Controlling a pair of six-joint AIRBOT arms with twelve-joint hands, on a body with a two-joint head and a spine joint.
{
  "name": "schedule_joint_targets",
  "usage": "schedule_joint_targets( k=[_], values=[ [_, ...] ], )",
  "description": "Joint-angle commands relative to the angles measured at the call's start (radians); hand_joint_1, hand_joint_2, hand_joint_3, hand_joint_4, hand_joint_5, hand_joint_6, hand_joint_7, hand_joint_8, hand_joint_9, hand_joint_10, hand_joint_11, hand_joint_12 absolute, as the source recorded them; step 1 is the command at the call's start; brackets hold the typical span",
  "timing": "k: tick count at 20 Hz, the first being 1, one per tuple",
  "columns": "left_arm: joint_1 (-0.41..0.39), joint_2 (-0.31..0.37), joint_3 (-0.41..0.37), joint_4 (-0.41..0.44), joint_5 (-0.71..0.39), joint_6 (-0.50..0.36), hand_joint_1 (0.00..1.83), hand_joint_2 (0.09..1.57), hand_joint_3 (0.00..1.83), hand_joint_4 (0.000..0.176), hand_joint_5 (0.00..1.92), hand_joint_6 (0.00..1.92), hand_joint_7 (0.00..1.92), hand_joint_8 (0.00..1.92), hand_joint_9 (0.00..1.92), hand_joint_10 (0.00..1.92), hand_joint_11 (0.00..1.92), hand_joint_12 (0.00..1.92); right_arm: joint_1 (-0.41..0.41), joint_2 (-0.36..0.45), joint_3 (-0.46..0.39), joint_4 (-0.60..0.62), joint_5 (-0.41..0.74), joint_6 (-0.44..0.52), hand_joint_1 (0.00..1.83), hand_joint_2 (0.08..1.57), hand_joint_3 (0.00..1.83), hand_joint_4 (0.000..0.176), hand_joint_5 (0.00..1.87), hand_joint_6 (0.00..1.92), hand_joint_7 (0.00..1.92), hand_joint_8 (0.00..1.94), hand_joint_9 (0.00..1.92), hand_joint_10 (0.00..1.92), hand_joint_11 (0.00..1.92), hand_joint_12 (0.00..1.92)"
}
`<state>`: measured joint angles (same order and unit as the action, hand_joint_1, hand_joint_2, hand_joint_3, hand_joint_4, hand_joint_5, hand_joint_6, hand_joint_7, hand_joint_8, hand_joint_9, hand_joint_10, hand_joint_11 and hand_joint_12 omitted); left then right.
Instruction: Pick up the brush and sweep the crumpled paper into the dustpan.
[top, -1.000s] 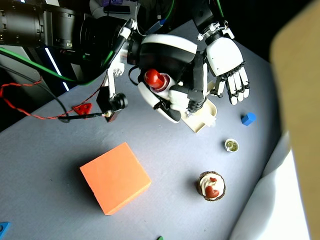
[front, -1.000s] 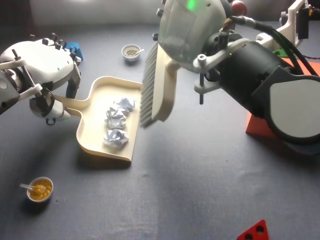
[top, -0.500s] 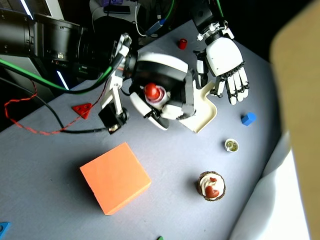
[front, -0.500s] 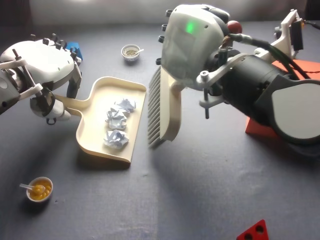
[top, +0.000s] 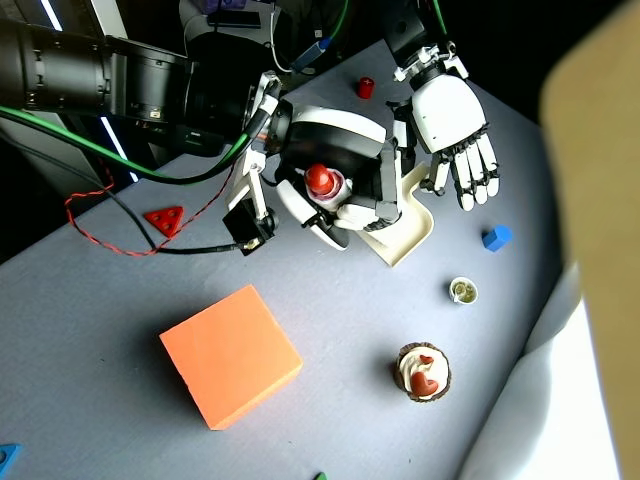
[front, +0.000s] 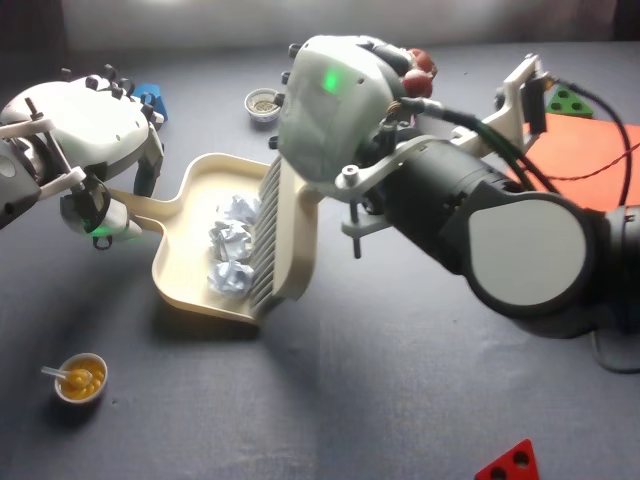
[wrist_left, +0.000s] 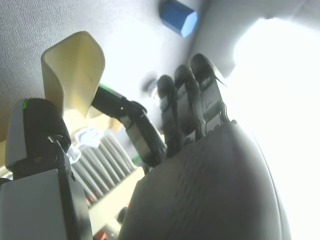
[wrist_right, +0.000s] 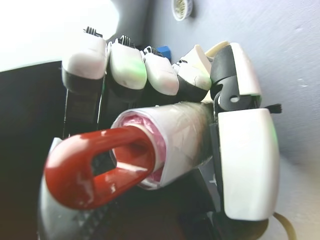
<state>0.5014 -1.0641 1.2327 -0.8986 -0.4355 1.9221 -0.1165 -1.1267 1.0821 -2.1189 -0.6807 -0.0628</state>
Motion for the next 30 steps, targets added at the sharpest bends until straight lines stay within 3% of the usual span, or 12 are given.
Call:
schedule_joint_targets(
  k=[1,2,4,7,8,9,11,14,19,20,23,30],
  values=[
    [-0.012,0.005,0.004,0.025,-0.088,0.008,1.09,1.09,0.0,0.037,1.04,0.88,0.31,0.0,0.21,0.0,0.06,0.35,0.018,0.004,-0.001,-0.074,-0.088,-0.004,0.88,1.4,0.0,0.0,1.17,1.92,1.3,1.94,1.32,1.92,1.33,1.92],
    [-0.012,0.005,0.005,0.025,-0.089,0.008,1.09,1.09,0.0,0.025,1.05,0.87,0.32,0.0,0.22,0.0,0.06,0.35,0.015,-0.002,0.0,-0.074,-0.097,0.001,0.89,1.4,0.0,0.0,1.16,1.92,1.3,1.94,1.32,1.92,1.33,1.92],
    [-0.012,0.005,0.005,0.025,-0.089,0.008,1.05,1.11,0.0,0.075,0.99,0.97,0.29,0.0,0.19,0.0,0.02,0.34,0.005,-0.009,0.001,-0.097,-0.119,0.037,0.9,1.39,0.0,0.0,1.17,1.92,1.3,1.94,1.31,1.92,1.33,1.92],
    [-0.014,0.005,0.005,0.025,-0.092,0.008,1.07,1.1,0.0,0.066,1.02,0.92,0.3,0.0,0.2,0.0,0.05,0.36,-0.013,-0.01,-0.003,-0.133,-0.173,0.082,0.87,1.4,0.0,0.0,1.18,1.92,1.31,1.94,1.33,1.92,1.34,1.92],
    [-0.015,0.005,0.006,0.025,-0.092,0.008,1.09,1.08,0.0,0.024,1.06,0.86,0.32,0.0,0.23,0.0,0.07,0.37,-0.017,-0.01,-0.007,-0.136,-0.185,0.088,0.87,1.4,0.0,0.0,1.18,1.92,1.31,1.94,1.33,1.92,1.34,1.92],
    [-0.015,0.005,0.006,0.025,-0.091,0.008,1.08,1.09,0.0,0.05,1.05,0.87,0.33,0.0,0.23,0.0,0.08,0.37,-0.017,-0.01,-0.013,-0.139,-0.196,0.107,0.88,1.4,0.0,0.0,1.17,1.92,1.31,1.94,1.33,1.92,1.34,1.92],
    [-0.015,0.005,0.006,0.026,-0.089,0.008,1.09,1.09,0.0,0.022,1.05,0.87,0.33,0.0,0.24,0.0,0.08,0.37,-0.016,-0.002,-0.026,-0.16,-0.213,0.136,0.9,1.38,0.0,0.0,1.17,1.92,1.3,1.94,1.31,1.92,1.32,1.92],
    [-0.015,0.005,0.004,0.027,-0.086,0.008,1.06,1.1,0.0,0.079,1.01,0.94,0.28,0.0,0.19,0.0,0.05,0.36,-0.01,0.03,-0.046,-0.163,-0.224,0.166,0.89,1.4,0.0,0.0,1.18,1.92,1.31,1.94,1.33,1.92,1.35,1.92],
    [-0.015,0.005,0.005,0.023,-0.087,0.008,1.07,1.1,0.0,0.041,1.01,0.93,0.3,0.0,0.21,0.0,0.05,0.38,-0.001,0.096,-0.068,-0.181,-0.162,0.167,0.86,1.4,0.0,0.0,1.19,1.92,1.31,1.94,1.32,1.92,1.33,1.92],
    [-0.015,0.005,0.005,0.022,-0.087,0.008,1.07,1.1,0.0,0.062,1.01,0.93,0.31,0.0,0.22,0.01,0.05,0.38,0.002,0.111,-0.072,-0.183,-0.138,0.167,0.87,1.4,0.0,0.0,1.2,1.92,1.32,1.94,1.33,1.92,1.34,1.92],
    [-0.015,0.005,0.005,0.022,-0.087,0.008,1.08,1.1,0.0,0.027,1.02,0.91,0.3,0.0,0.2,0.0,0.04,0.37,0.009,0.156,-0.082,-0.203,-0.073,0.168,0.89,1.39,0.0,0.0,1.2,1.92,1.3,1.94,1.32,1.92,1.33,1.92],
    [-0.019,0.007,0.006,0.022,-0.089,0.008,1.09,1.1,0.0,0.017,1.02,0.91,0.32,0.0,0.22,0.0,0.07,0.39,-0.07,0.219,-0.07,-0.29,-0.044,0.252,0.86,1.38,0.0,0.0,1.2,1.92,1.33,1.94,1.34,1.92,1.35,1.92]
  ],
)
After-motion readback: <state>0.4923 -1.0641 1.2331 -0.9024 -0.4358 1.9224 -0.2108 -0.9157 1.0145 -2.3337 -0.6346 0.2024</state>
